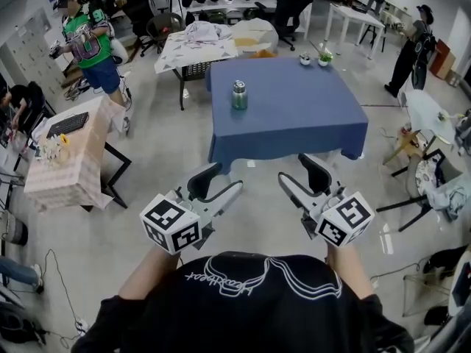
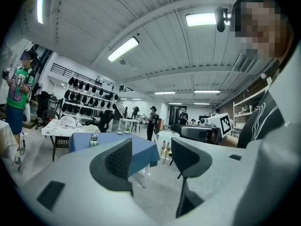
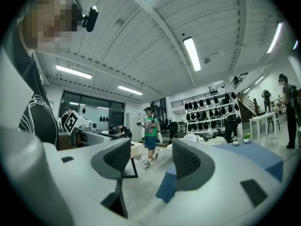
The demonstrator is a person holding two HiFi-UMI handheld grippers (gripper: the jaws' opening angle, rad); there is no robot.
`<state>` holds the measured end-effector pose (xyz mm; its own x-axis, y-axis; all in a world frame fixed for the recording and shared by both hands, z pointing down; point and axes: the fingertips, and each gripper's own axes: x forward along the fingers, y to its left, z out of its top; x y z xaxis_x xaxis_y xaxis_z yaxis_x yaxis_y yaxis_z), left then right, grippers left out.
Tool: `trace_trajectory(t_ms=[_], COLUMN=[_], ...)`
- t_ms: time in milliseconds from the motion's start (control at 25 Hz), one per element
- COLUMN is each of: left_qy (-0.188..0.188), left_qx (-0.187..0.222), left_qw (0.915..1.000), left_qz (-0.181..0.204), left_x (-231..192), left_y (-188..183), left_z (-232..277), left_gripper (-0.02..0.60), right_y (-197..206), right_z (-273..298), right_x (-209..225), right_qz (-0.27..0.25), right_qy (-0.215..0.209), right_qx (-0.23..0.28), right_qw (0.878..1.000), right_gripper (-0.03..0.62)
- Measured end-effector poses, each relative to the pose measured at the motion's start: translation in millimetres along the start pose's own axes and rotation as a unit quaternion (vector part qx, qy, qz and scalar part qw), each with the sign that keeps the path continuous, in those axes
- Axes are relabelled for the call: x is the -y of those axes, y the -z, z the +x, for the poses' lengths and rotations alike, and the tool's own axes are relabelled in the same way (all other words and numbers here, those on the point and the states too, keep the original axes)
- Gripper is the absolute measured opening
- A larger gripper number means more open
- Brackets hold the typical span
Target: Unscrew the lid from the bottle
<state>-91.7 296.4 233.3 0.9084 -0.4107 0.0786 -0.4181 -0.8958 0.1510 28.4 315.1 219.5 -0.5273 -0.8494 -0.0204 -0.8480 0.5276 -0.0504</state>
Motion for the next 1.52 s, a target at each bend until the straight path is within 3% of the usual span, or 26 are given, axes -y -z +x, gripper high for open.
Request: trace_trajectory(t_ms=[120, 360, 640, 1000, 1240, 1520], left_qy=[-0.009, -0.047, -0.066, -0.093, -0.077, -0.062], left_qx=[0.001, 0.003, -0.007, -0.017, -0.055, -0.088], left_qw=[0.9999, 0.9989, 0.9978, 0.9947, 0.9955, 0.9937], left_qz=[0.009, -0.008, -0.001, -0.042, 0.007, 0.032], left_x=[1, -20, -66, -187, -272, -355], left_y=[6, 24, 45, 70, 76, 98], left_z=[16, 32, 62, 124, 192, 264], left_gripper=[0.268, 0.31, 0.322, 0.324, 0.325, 0.359], right_y=[6, 26, 44, 70, 87, 109], right_z=[-8, -10, 19, 106, 183, 260], right_x=[15, 37, 70, 134, 194, 252], right_qz=[0.001, 0.013, 0.021, 0.03, 0.045, 0.048], right_qy=[-0.002, -0.004, -0.003, -0.006, -0.005, -0.003], right_qx=[-0.004, -0.021, -0.024, -0.046, -0.084, -0.119], right_qw=[1.0, 1.0, 0.999, 0.998, 0.995, 0.992], right_gripper=[0.29, 0.322, 0.334, 0.332, 0.333, 0.333])
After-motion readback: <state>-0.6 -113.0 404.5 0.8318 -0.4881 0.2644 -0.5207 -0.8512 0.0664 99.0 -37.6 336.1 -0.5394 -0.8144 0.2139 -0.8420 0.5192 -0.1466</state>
